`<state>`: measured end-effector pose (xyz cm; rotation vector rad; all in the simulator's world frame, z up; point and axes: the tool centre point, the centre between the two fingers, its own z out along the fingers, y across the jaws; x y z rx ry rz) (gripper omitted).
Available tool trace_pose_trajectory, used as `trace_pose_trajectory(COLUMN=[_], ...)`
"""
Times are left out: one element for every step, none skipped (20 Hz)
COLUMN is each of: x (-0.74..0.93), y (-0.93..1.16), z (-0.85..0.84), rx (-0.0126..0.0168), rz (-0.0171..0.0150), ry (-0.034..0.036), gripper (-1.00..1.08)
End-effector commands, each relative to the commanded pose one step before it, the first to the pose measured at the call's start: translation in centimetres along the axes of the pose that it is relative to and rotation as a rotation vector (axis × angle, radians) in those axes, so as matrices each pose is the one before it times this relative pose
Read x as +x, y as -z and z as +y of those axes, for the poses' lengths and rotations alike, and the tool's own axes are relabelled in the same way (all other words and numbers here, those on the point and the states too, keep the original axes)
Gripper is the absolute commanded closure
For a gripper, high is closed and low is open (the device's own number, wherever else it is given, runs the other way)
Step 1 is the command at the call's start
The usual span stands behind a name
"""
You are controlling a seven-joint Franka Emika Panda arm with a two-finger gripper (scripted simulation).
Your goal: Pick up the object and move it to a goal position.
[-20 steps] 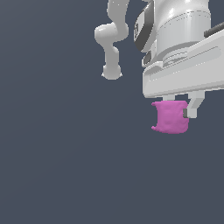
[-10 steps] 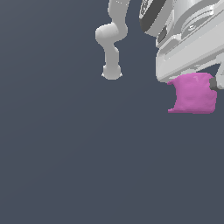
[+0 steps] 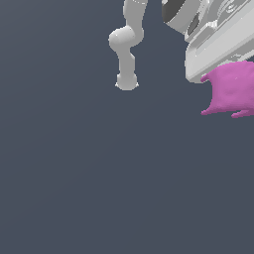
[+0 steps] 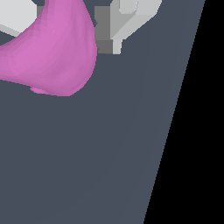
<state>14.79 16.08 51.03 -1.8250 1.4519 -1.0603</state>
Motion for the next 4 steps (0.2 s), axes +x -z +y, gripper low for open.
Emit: trace_pose_trajectory(x=[0.012,-0.004,0.008,-0.015], y=[0.215,0.043,0.034,-0.005], z=[-0.225,-0.044,-0.029,-0.003], rx=[0.00469,0.00085,0.00058,0.0], rz=[0.00524,0.00094,0.00069,0.0], ry=[-0.00352,-0.00055,-0.00037,0.0], gripper=[1.08,1.08,1.08,1.08])
